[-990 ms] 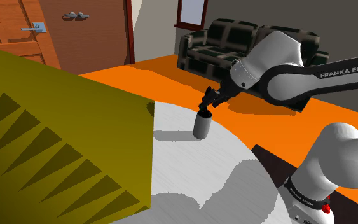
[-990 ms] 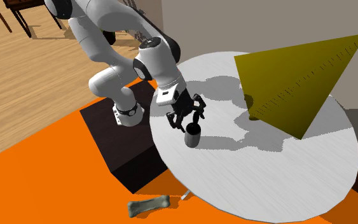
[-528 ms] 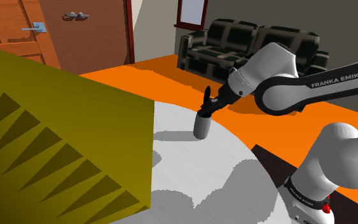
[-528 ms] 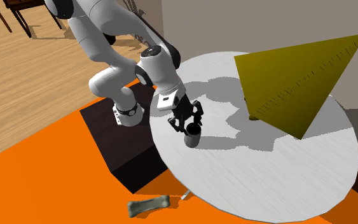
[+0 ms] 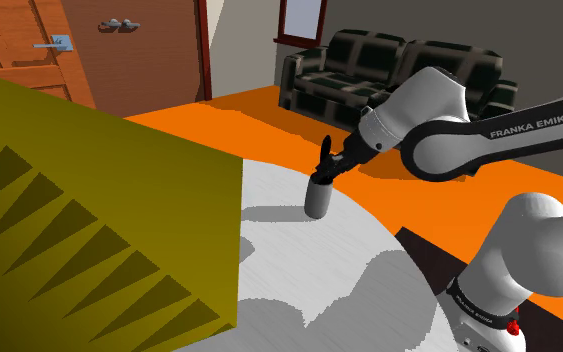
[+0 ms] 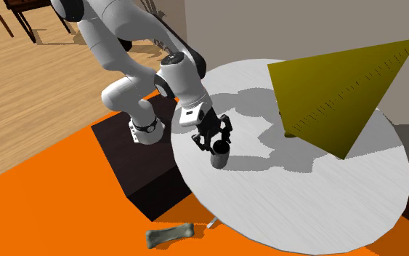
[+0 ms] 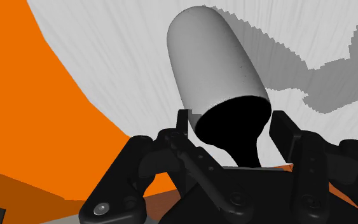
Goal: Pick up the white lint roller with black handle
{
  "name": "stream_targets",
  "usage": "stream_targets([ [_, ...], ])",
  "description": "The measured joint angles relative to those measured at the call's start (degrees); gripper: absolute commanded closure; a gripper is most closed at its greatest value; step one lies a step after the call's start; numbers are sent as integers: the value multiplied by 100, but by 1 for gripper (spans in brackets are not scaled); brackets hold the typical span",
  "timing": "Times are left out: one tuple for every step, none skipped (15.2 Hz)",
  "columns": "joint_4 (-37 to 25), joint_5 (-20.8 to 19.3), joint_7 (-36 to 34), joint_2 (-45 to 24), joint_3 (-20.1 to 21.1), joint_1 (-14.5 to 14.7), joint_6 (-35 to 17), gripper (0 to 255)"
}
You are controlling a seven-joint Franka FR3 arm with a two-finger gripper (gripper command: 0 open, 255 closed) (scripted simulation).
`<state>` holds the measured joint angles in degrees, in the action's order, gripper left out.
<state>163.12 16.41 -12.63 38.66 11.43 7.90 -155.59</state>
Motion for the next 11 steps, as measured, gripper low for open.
stream_targets([
  [-7,0,9,-16,-7,-1,-13,255],
  [-27,-9,9,1,-12,-10,34,255],
  [-59,-22,0,32,-12,-21,102,255],
  [-103,-40,-4,81,-21,-36,198,255],
  [-161,-56,-22,107,-14,-51,283,255],
  [-206,-70,-33,135,-15,-62,356,255],
  [-251,-85,-51,189,-12,-72,453,255],
  [-309,-106,-54,244,-26,-89,566,255],
  [-400,-128,-68,266,-29,-109,678,255],
  [-441,-140,-80,300,-29,-117,754,255],
  [-480,-154,-95,360,-32,-124,852,255],
])
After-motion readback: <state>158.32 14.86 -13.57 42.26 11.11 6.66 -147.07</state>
